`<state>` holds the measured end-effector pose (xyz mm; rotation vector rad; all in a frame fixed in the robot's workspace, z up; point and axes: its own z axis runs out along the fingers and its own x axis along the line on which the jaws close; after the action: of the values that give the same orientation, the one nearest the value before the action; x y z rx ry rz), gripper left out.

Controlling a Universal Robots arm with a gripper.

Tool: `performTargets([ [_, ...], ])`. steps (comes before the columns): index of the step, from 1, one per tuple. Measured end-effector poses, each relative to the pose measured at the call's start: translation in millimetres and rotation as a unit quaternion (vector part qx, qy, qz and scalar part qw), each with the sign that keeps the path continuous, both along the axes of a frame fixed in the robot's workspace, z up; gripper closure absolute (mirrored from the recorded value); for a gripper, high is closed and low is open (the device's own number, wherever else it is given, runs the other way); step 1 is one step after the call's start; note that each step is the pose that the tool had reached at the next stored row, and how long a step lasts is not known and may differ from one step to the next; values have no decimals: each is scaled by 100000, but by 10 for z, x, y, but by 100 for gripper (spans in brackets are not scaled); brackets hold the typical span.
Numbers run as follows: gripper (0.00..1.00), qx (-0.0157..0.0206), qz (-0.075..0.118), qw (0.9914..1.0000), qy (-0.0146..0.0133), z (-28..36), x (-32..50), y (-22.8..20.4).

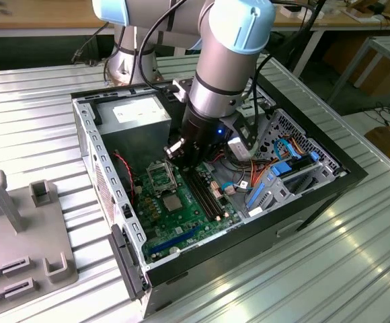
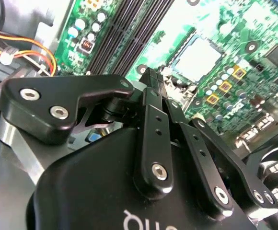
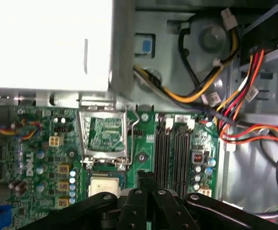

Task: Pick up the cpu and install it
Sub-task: 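Close the cpu cover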

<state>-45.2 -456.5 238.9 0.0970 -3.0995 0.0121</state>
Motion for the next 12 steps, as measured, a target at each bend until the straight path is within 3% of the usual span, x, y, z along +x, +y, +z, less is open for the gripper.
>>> performTargets([
  [4, 89, 9, 3007, 99955, -4, -2, 1, 13],
  [7, 89, 4, 5598, 99843, -2, -2, 1, 14],
  [12, 89, 1, 6103, 99814, -1, -2, 3, 14],
])
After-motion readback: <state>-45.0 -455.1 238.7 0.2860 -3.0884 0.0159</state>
